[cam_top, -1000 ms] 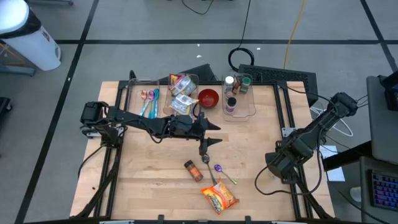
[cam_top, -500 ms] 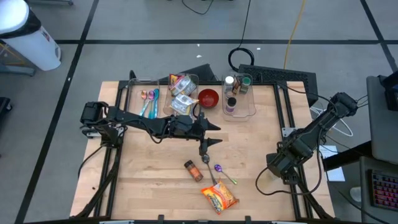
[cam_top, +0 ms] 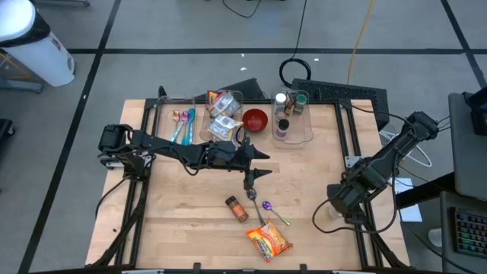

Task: Pick & Place Food Item
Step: Put the gold seasoning bottle into the right transparent bin

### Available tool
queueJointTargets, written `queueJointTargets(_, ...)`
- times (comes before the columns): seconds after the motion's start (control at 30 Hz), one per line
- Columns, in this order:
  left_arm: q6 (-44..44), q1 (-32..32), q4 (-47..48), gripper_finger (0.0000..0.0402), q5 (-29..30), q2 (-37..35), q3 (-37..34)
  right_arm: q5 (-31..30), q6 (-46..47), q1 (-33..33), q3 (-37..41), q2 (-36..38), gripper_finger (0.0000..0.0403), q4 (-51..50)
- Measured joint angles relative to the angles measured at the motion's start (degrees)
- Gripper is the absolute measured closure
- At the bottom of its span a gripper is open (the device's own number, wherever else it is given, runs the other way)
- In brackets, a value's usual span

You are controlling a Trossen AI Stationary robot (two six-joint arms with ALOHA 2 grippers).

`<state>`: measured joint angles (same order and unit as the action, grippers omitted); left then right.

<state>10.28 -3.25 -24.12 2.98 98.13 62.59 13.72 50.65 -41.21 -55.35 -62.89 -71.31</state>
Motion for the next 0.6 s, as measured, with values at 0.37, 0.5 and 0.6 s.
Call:
queueJointTargets(0.37, 0.28, 0.0, 0.0, 0.013, -0.01, 0.0, 0.0, -1.63, 3.34, -0.04, -0.09, 0.0, 0.0081, 3.88)
queueJointTargets(0.5, 0.28, 0.0, 0.0, 0.013, -0.01, 0.0, 0.0, -1.76, 3.35, -0.04, -0.09, 0.0, 0.0081, 3.87)
queueJointTargets(0.6, 0.28, 0.0, 0.0, 0.013, -0.02, 0.0, 0.0, -1.85, 3.37, -0.04, -0.09, -0.02, 0.0081, 3.87)
